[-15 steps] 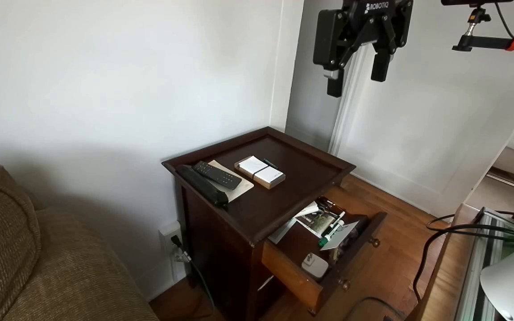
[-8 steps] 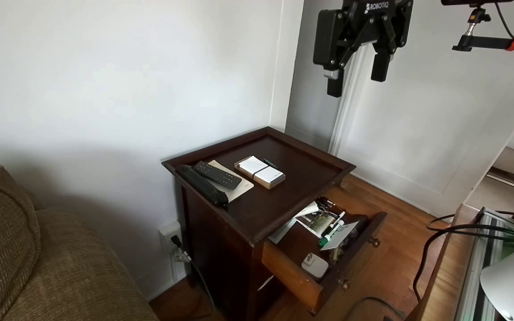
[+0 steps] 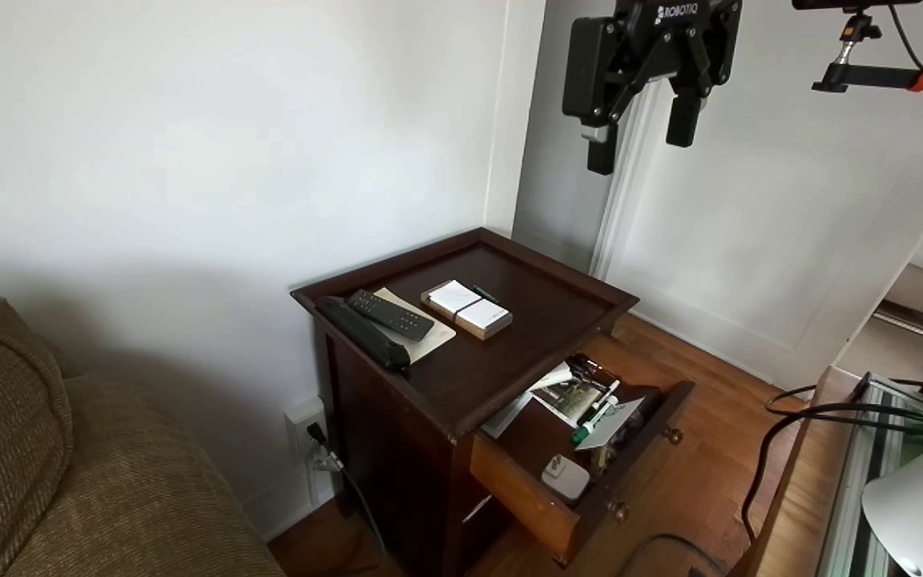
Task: Put the crayon in the first top drawer
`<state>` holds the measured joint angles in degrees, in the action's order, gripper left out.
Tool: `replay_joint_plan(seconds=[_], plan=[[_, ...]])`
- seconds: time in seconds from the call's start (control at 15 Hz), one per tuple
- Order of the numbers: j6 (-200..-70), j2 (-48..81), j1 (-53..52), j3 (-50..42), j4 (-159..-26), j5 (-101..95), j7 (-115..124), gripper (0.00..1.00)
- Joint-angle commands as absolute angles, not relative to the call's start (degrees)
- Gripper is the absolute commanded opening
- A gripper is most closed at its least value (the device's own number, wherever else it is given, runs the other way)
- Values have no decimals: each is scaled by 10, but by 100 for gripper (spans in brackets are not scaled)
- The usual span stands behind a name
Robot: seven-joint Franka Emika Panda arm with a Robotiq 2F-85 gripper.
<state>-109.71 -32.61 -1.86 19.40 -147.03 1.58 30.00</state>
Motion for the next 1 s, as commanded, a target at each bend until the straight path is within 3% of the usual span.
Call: replay_joint_plan(seconds=[0.0,0.93], plan=[[-1096,-324,-30,183,-1470,10,305,100],[-1129,-306,10,160,-1476,-15,329,100]])
